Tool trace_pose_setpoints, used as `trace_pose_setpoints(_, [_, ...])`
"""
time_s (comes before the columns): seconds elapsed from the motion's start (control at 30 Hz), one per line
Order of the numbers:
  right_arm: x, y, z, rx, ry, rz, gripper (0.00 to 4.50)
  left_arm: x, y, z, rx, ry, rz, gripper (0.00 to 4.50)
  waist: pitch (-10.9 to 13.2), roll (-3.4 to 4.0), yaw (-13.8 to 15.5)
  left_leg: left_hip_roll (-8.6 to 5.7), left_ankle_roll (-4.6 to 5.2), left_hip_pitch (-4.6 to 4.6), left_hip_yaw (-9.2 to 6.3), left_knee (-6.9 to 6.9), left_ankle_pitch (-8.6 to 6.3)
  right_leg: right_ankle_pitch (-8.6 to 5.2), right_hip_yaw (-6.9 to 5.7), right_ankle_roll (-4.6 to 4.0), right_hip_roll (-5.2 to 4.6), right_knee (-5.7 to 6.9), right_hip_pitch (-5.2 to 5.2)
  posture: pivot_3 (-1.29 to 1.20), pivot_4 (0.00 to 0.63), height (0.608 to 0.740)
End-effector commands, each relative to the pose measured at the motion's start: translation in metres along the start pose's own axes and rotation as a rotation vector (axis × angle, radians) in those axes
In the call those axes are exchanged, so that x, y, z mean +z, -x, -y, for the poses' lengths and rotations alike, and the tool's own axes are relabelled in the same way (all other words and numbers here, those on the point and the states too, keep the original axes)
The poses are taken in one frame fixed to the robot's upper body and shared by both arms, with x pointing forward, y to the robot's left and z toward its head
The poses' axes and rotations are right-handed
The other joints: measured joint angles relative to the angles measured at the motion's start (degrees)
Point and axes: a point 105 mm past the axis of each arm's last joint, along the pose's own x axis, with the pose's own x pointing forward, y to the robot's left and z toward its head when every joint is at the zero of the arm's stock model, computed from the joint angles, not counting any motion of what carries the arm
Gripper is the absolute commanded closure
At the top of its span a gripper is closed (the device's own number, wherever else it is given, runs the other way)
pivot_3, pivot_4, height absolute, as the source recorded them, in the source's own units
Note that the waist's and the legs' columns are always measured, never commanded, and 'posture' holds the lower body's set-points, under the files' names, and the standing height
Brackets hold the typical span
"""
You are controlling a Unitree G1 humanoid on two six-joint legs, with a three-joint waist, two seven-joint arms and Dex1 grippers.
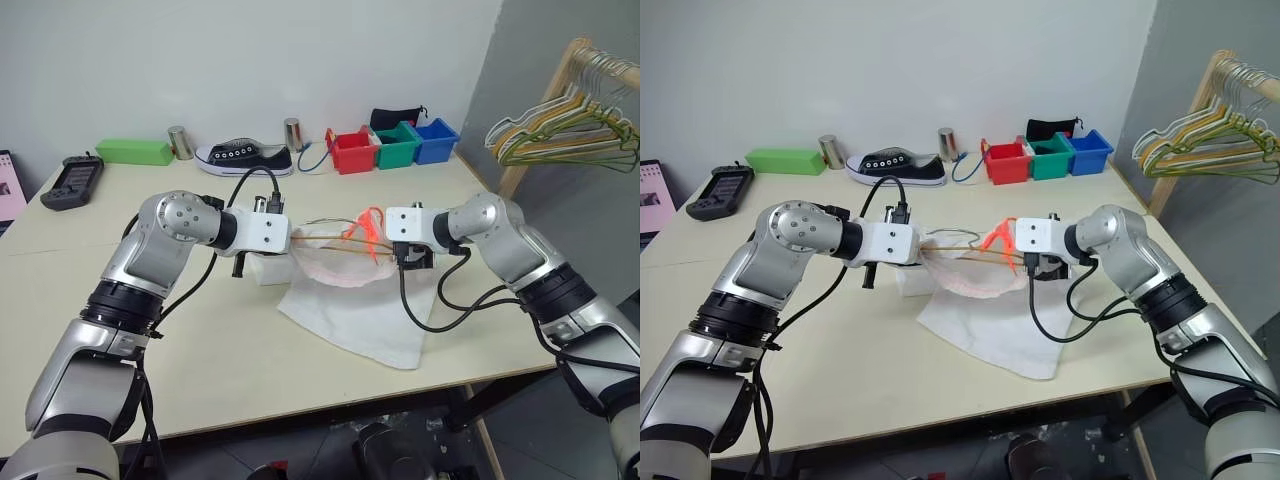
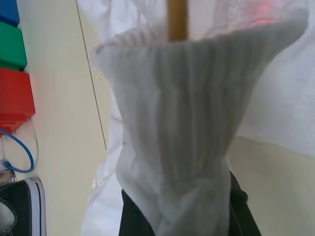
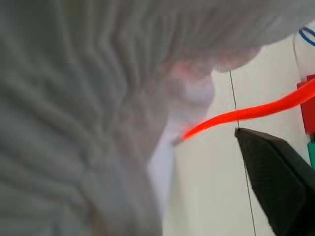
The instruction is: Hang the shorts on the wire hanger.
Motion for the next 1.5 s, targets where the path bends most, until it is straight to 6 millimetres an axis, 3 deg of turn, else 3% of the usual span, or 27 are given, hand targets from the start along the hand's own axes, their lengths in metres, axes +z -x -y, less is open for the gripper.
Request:
trace_pose_setpoints(0.03, [0.005,0.007,0.012,-0.047,0.042,0.014,1.27,0.015,0.015,-0.014,0.068,-0.062,0.038,4.42,0.0,0.00,0.0,0.00,0.00,0.00,-0.01,0.00,0.00,0.00,0.00,0.00,0.00,0.00,0.00,-0.20,0.000,0.740])
trace_pose_setpoints(0.5, [-0.003,0.008,0.013,-0.072,0.018,-0.003,4.45,0.014,0.016,-0.019,0.083,-0.086,0.026,4.42,0.0,0.00,0.0,0.00,-0.01,0.03,-0.02,0.00,0.01,0.00,-0.01,0.00,0.00,0.00,0.04,-0.21,0.000,0.740])
trace_pose_setpoints(0.63, [-0.006,0.009,0.011,-0.067,0.002,-0.009,4.45,0.015,0.015,-0.020,0.084,-0.095,0.033,4.42,0.0,0.00,0.0,0.00,-0.01,0.03,-0.01,0.01,0.01,0.00,-0.01,0.00,0.00,0.00,0.04,-0.22,0.000,0.740])
trace_pose_setpoints(0.7, [-0.006,0.009,0.009,-0.066,-0.008,-0.008,4.50,0.015,0.016,-0.022,0.091,-0.098,0.038,3.83,0.0,0.01,0.0,0.00,-0.01,0.04,-0.02,0.01,0.01,0.00,-0.01,0.00,0.00,0.00,0.04,-0.22,0.000,0.740])
trace_pose_setpoints(0.9, [-0.008,0.012,0.011,-0.091,-0.046,-0.013,4.50,0.016,0.022,-0.030,0.106,-0.083,0.062,2.78,0.0,0.01,-0.1,-0.01,-0.01,0.05,-0.01,0.02,0.01,0.00,-0.01,0.00,0.00,0.00,0.07,-0.24,0.000,0.740])
trace_pose_setpoints(1.2, [-0.022,0.019,0.001,-0.099,-0.195,-0.018,4.50,0.018,0.056,-0.027,0.050,0.034,0.141,0.80,0.0,0.01,-0.2,0.00,-0.02,0.13,0.01,0.00,0.01,0.00,0.00,0.01,0.00,0.01,0.12,-0.26,0.000,0.740])
trace_pose_setpoints(1.33, [-0.028,0.022,-0.010,-0.100,-0.326,-0.007,4.50,0.022,0.071,-0.038,0.104,0.107,0.187,0.11,0.0,0.01,-0.1,0.00,-0.02,0.17,-0.01,0.01,0.01,-0.01,-0.01,0.01,0.00,-0.01,0.19,-0.27,0.000,0.740])
trace_pose_setpoints(1.5, [-0.033,0.023,-0.031,-0.103,-0.496,0.029,4.50,0.028,0.075,-0.046,0.155,0.165,0.257,0.02,0.0,-0.01,-0.1,0.00,-0.02,0.26,-0.02,0.01,0.01,-0.01,-0.05,0.02,0.00,-0.02,0.32,-0.30,0.000,0.740])
